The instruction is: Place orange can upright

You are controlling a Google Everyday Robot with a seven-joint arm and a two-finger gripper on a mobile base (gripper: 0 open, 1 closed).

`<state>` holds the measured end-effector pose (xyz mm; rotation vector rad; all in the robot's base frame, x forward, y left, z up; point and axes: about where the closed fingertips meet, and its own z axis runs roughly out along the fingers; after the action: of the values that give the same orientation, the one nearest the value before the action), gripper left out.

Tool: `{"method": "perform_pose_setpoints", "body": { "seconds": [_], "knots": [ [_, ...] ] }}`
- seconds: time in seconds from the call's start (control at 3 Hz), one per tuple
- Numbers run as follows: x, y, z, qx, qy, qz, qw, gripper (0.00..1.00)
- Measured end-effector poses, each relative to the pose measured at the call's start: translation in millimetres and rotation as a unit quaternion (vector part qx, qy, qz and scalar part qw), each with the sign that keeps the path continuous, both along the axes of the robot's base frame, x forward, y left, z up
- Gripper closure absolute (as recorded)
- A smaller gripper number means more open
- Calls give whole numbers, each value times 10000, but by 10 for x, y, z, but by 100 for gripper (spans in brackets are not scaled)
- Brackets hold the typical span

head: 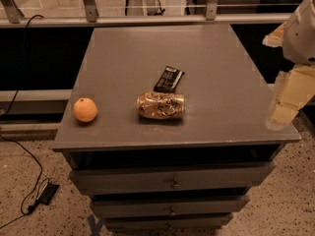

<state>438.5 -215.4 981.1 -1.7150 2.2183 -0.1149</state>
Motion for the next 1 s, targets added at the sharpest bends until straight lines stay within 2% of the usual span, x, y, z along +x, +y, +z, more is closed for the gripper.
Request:
{"method": "perform_pose_setpoints", "body": {
  "seconds": [0.33, 0.67, 1.0],
  "knots": [
    [0, 0, 1, 0, -1, 0, 10000, 0],
    [159, 335, -69, -75, 29, 388, 9992, 0],
    [389, 919, -202, -137, 109, 969, 9951, 0]
  ]
}}
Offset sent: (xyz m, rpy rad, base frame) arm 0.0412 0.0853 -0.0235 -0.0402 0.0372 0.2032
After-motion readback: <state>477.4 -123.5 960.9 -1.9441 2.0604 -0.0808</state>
